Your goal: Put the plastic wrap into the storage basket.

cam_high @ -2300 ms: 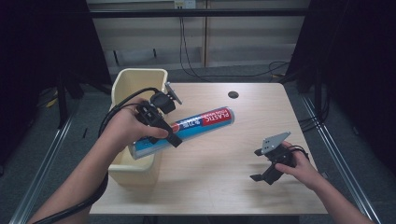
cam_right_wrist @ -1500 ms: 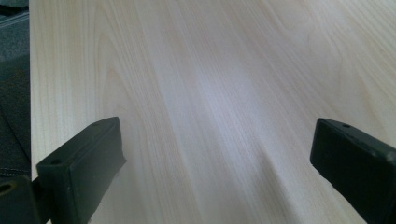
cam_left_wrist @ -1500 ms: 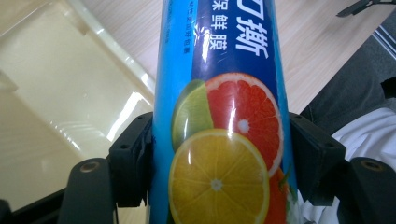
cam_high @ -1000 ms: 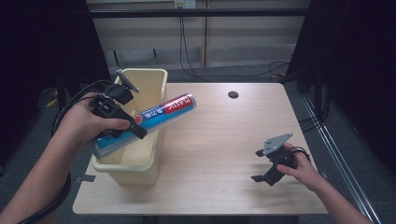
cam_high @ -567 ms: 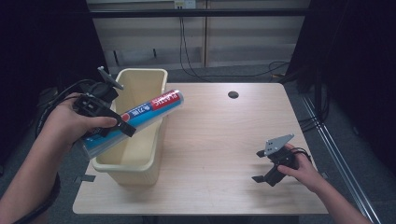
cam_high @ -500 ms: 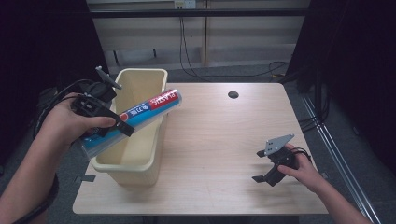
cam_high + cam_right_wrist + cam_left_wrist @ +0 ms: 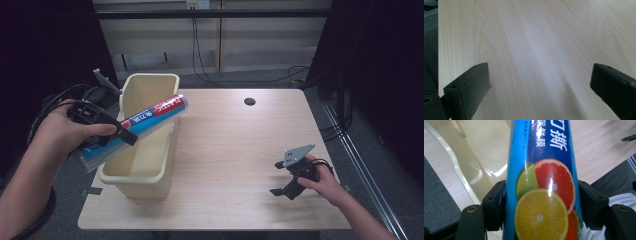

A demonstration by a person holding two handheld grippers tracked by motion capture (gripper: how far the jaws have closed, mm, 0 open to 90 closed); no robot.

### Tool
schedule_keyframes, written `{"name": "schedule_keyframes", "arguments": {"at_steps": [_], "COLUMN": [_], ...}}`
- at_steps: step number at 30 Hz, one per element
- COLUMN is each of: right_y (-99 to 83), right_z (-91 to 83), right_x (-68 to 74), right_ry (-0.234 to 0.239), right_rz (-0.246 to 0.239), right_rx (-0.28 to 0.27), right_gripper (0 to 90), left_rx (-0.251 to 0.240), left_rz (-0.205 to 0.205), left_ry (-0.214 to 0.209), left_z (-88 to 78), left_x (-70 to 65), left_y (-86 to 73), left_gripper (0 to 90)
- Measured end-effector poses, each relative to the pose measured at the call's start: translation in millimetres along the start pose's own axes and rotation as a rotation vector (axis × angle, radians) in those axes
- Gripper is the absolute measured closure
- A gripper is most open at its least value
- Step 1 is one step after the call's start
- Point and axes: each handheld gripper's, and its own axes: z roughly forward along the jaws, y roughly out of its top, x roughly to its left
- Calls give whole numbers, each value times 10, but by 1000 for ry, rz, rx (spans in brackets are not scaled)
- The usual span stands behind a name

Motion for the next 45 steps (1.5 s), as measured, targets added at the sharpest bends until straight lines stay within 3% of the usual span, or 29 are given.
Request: {"name": "schedule_keyframes", "arguments": {"at_steps": [14,18,19,22,35,45], "right_y": [13,11,9,1,-21,-37], "right_z": [16,23,25,20,13,19], "right_x": [-13,-5,-6,-4,1,1], "right_ry": [0,6,4,8,-7,-10], "right_rz": [0,-2,-5,-3,-2,-6], "right_rx": [-14,-21,-23,-27,-25,-19], "right_gripper": [25,26,25,25,24,25], "left_rx": [13,29,19,27,65,69], "left_rz": [-49,-46,-67,-76,-92,-108], "left_ry": [35,40,47,58,77,80], "left_z": [-55,-49,-35,-11,141,258], "left_x": [54,86,80,85,100,131], "left_y": [-121,-135,-140,-143,-157,-182], "left_gripper": [324,324,324,324,324,323]}}
